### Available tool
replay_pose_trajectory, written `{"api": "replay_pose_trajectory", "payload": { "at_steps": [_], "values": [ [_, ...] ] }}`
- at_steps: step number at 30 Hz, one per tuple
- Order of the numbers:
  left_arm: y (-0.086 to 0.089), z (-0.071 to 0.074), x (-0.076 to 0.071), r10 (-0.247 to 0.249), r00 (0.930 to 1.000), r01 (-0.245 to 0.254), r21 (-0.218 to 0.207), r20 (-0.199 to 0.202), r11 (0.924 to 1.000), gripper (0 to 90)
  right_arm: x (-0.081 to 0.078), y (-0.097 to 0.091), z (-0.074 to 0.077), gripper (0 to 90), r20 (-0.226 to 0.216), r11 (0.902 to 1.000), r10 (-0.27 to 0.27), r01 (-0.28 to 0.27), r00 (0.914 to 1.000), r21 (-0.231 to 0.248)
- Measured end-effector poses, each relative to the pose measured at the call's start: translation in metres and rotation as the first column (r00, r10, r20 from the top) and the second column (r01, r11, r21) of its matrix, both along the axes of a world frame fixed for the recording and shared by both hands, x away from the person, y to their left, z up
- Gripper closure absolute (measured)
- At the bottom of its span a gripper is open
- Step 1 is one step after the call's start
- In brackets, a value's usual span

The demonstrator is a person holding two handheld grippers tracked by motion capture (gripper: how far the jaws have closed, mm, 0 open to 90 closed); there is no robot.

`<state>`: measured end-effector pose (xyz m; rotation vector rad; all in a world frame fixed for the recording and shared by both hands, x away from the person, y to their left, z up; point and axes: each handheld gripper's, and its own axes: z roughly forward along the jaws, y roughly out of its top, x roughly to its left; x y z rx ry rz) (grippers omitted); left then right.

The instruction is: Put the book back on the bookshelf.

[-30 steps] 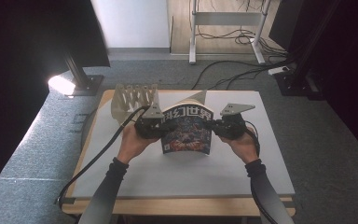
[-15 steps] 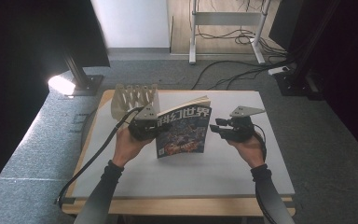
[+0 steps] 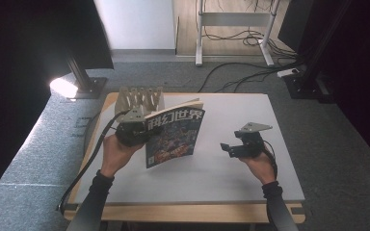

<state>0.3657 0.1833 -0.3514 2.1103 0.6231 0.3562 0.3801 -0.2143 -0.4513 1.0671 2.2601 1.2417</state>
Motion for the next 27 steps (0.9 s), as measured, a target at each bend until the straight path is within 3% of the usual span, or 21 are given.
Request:
{"api": "replay_pose_trajectory", "payload": {
  "at_steps": [6, 8, 16, 22, 27],
  "values": [
    [0.021, 0.006, -0.007, 0.038, 0.9992, -0.038, -0.028, -0.014, 0.9989, 82.8, 0.0, 0.001, -0.026, 6.1, -0.035, 0.9955, -0.046, 0.043, 0.9983, -0.085],
    [0.029, 0.009, -0.011, 0.049, 0.9987, -0.05, -0.029, -0.015, 0.9983, 82.8, 0.0, 0.001, -0.035, 0.5, -0.052, 0.9945, -0.055, 0.05, 0.9971, -0.091],
    [0.057, 0.017, -0.022, 0.109, 0.9938, -0.11, -0.045, -0.022, 0.9929, 82.9, -0.003, -0.001, -0.061, 0.0, -0.091, 0.9929, -0.082, 0.073, 0.9925, -0.093],
    [0.081, 0.02, -0.026, 0.176, 0.9839, -0.178, -0.073, -0.032, 0.9814, 82.9, -0.004, 0.0, -0.077, 0.0, -0.124, 0.9908, -0.101, 0.089, 0.987, -0.102],
    [0.099, 0.024, -0.028, 0.235, 0.9714, -0.237, -0.073, -0.035, 0.9688, 82.9, -0.005, 0.001, -0.085, 0.0, -0.114, 0.9869, -0.099, 0.083, 0.9886, -0.138]
  ]
}}
